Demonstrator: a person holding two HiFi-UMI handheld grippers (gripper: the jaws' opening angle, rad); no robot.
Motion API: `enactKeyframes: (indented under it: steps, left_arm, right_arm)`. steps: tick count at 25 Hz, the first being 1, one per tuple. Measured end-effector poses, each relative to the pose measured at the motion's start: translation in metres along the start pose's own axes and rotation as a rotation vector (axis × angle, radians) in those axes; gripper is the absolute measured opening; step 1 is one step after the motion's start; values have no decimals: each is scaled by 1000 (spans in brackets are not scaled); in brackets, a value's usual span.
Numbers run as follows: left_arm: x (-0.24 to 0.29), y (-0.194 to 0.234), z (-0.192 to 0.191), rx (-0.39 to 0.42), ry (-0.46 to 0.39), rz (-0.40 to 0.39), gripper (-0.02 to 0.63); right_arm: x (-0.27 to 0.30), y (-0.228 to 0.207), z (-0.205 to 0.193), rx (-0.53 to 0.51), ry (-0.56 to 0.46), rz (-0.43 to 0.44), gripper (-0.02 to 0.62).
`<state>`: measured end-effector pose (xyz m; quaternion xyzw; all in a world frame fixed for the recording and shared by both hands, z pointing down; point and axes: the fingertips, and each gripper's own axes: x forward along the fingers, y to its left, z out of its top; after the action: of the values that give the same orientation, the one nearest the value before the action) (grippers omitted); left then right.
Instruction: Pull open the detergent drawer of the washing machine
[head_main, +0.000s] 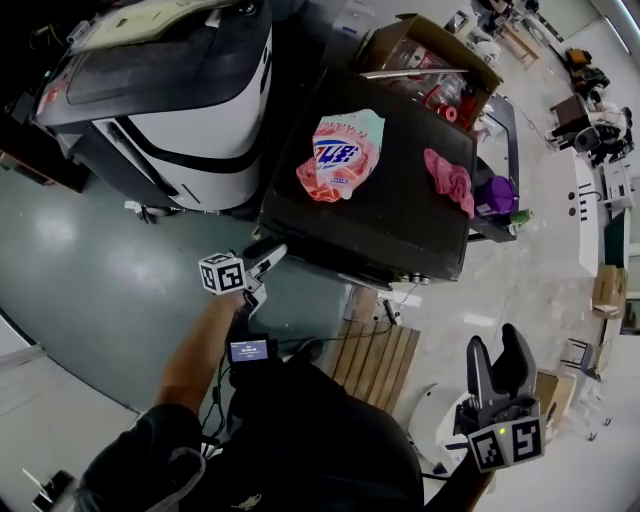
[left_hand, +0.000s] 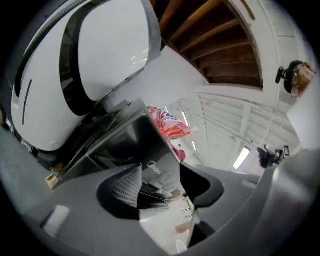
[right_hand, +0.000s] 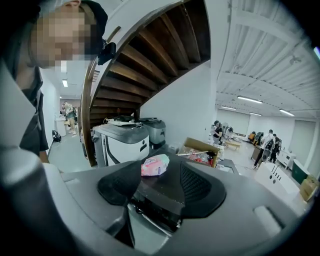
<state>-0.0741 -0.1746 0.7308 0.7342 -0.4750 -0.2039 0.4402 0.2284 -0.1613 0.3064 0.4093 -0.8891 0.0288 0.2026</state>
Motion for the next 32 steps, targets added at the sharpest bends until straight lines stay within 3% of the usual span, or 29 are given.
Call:
enactKeyframes:
  steps: [5, 10, 16, 18, 20, 23, 26, 32]
  left_arm:
    - [18, 32, -13, -182, -79, -40, 285]
    - [30, 46, -10, -155, -101, -75, 296]
    - [43, 39, 0, -122, -103, -206, 299]
    - [46, 33, 1, -157, -118, -268, 360]
    - [48, 30, 1, -220, -156, -321, 362]
    - [49, 30, 3, -302, -228, -334, 364]
    - [46, 33, 3, -337, -243, -330, 376]
    - [37, 37, -5, -386, -213, -329, 298]
  right_arm:
    - [5, -10, -21, 49, 48, -19, 232]
    - [6, -18, -41, 78, 103, -40, 232]
    - [20, -17, -69, 110, 170, -37, 232]
    - [25, -13, -76, 112, 195, -28, 232]
    - [29, -8, -83, 123, 215, -10, 232]
    - [39, -1, -84, 142, 217, -13, 232]
    - [46, 8, -82, 168, 207, -12, 232]
    - [40, 2, -94, 165, 257, -58, 232]
